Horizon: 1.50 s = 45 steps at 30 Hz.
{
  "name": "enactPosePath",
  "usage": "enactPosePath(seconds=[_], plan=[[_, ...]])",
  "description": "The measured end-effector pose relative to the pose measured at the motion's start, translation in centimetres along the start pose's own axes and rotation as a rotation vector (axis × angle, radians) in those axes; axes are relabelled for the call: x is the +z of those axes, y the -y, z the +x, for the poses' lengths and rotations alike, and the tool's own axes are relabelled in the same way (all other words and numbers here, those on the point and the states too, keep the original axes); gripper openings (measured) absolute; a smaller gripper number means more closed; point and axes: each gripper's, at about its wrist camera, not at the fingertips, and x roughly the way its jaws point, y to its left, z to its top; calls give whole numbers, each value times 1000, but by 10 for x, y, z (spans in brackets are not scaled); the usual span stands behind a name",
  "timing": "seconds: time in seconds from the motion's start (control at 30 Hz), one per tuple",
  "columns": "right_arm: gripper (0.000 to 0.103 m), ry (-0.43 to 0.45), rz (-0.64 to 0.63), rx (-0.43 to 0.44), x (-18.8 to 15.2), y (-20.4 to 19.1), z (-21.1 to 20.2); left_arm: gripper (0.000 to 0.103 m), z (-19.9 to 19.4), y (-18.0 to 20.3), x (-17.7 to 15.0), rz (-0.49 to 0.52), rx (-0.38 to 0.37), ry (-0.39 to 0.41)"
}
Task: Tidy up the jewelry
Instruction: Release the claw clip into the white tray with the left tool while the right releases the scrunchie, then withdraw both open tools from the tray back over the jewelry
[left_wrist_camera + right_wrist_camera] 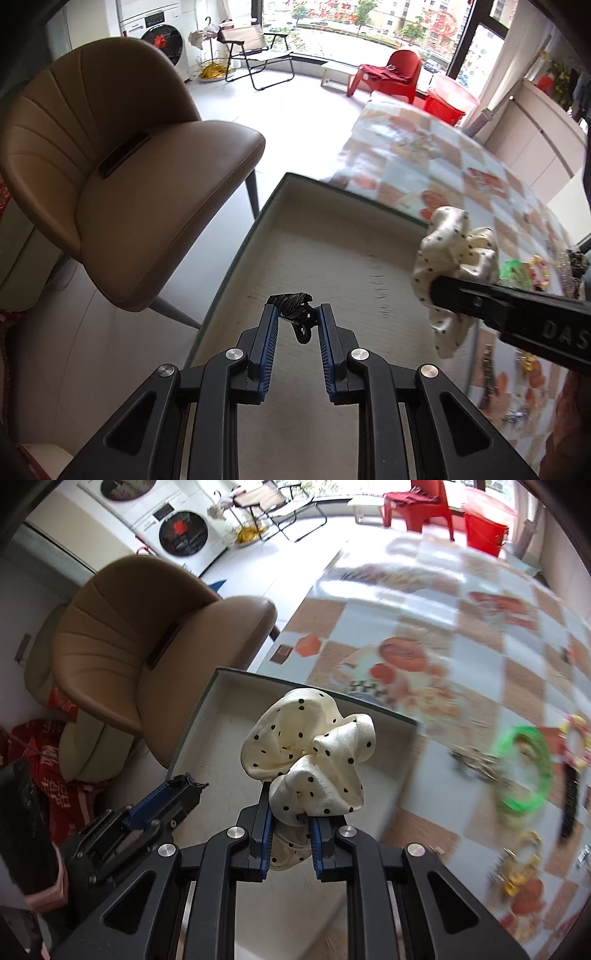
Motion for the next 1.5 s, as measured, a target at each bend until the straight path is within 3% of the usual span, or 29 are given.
enactPosePath(seconds=[0.17, 0.47, 0.57, 0.6, 0.63, 0.9, 0.93, 0.97, 1.0, 1.07, 1.33, 1.5], plan=[[18, -46, -5, -14, 10, 3, 38, 26, 14, -6, -6, 14, 29, -12], [26, -80, -8, -20, 15, 5, 56, 26, 17, 1, -15, 37, 69, -15], [45, -83, -1, -11, 19, 6, 58, 27, 18, 2, -14, 40, 72, -23], [58, -79, 2, -14, 20, 8, 58, 27, 18, 2, -14, 41, 74, -25], [62, -74, 6, -12, 21, 11, 57, 27, 18, 2, -14, 39, 74, -28], [63, -30, 106, 58, 22, 38, 25, 27, 16, 4, -14, 47, 78, -45], [65, -20, 117, 64, 20, 41, 19, 46, 15, 5, -14, 51, 79, -46], [66, -11, 126, 67, 16, 44, 12, 85, 15, 6, -14, 49, 80, -44], [66, -4, 134, 69, 13, 47, 6, 97, 12, 6, -15, 42, 91, -27], [66, 7, 151, 70, 3, 53, -5, 100, 5, 9, -14, 51, 106, 9], [66, 47, 224, 33, -43, 74, -45, 100, -6, 23, -19, 117, 103, -7], [80, 62, 285, -7, -77, 93, -71, 103, -26, 42, -27, 191, 73, -1]])
